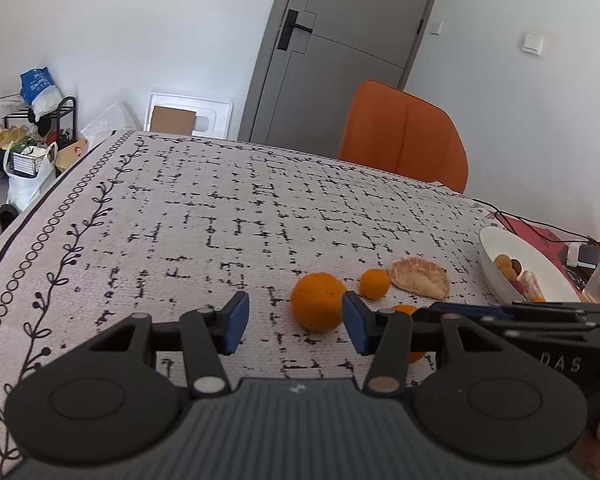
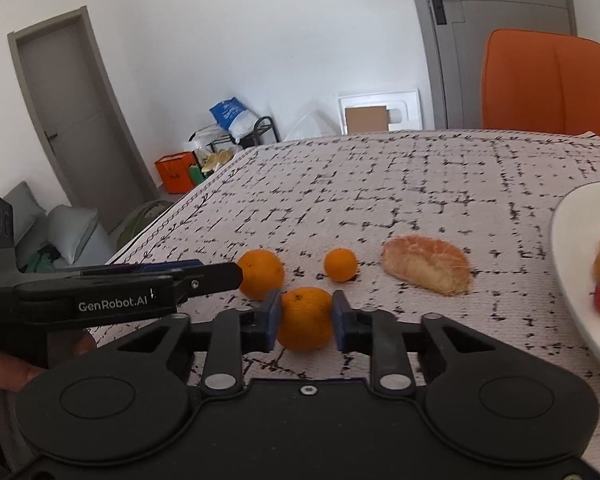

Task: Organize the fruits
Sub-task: 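Grasp a large orange with the left tool while the right tool grasps another orange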

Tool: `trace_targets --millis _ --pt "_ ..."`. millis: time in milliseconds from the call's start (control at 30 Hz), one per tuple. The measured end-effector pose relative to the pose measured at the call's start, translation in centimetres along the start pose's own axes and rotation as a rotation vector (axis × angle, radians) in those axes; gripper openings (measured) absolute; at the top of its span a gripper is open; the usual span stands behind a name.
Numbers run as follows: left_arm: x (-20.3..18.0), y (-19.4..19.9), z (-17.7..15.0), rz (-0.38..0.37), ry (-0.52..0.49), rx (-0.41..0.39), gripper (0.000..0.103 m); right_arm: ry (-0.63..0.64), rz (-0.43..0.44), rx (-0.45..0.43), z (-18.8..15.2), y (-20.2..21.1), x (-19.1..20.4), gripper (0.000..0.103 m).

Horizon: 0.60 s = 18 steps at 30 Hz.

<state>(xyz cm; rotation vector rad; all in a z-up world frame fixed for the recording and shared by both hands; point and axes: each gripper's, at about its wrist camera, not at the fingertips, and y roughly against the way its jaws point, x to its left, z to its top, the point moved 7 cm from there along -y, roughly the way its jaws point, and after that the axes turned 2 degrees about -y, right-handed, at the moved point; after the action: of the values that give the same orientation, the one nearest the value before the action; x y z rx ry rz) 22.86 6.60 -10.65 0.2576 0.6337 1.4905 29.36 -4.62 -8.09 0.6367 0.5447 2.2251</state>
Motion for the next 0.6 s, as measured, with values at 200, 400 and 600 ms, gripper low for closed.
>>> trace_targets --millis 200,400,600 --pt "-0.8 -1.0 -0.3 -0.017 -0.012 0.017 0.05 -0.029 -0.018 0.006 0.1 0.3 -1.1 0.0" --pt "-1.1 -2.0 -0.5 -0.042 -0.003 0.032 0.034 -0.057 -0.03 -0.001 0.0 0.6 -1.6 0.01" --pt "-1.3 -1.2 -0.9 -0.032 -0.015 0.033 0.033 -0.073 -0.007 -0.019 0.3 0.6 -1.3 0.039"
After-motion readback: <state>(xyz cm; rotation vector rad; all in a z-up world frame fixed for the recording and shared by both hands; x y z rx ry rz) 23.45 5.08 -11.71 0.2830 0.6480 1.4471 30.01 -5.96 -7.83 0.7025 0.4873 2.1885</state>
